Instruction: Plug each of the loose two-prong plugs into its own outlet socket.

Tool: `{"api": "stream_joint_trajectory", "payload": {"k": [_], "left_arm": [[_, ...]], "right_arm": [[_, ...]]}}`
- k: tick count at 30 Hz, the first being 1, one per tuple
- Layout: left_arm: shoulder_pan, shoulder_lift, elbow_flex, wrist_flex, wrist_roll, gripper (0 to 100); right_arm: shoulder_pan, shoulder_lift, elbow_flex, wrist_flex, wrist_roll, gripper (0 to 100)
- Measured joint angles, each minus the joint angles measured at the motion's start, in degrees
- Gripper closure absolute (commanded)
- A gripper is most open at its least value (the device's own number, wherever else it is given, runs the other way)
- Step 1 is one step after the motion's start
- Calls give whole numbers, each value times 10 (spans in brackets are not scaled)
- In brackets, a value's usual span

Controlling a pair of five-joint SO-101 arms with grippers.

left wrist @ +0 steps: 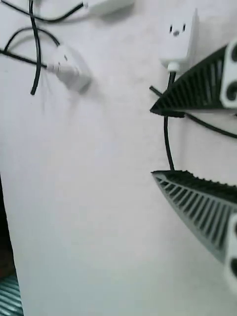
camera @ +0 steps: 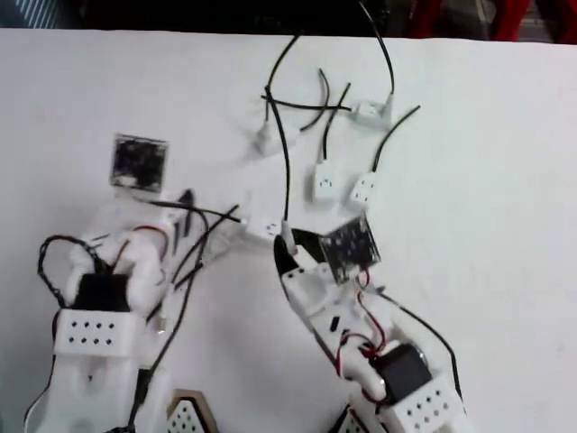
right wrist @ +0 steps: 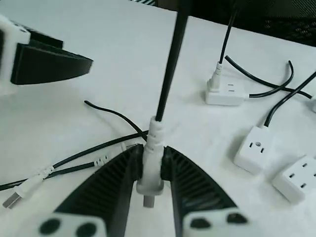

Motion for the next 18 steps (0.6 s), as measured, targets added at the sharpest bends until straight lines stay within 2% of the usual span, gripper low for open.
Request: {"api": "stream_joint_trajectory", "payload": {"k": [5, 10, 14, 18], "left_arm": [[90, 0, -48, 63, 4, 808], [183, 0, -75, 108, 4, 807], [254, 0, -90, 126, 4, 806], [295, -1, -91, 129, 4, 808]], "right_arm": [[-17, -89, 17, 51, 0, 981], [-16, -98, 21, 55, 0, 981], [-20, -98, 21, 55, 0, 981], [-25, -98, 22, 62, -1, 981]]}}
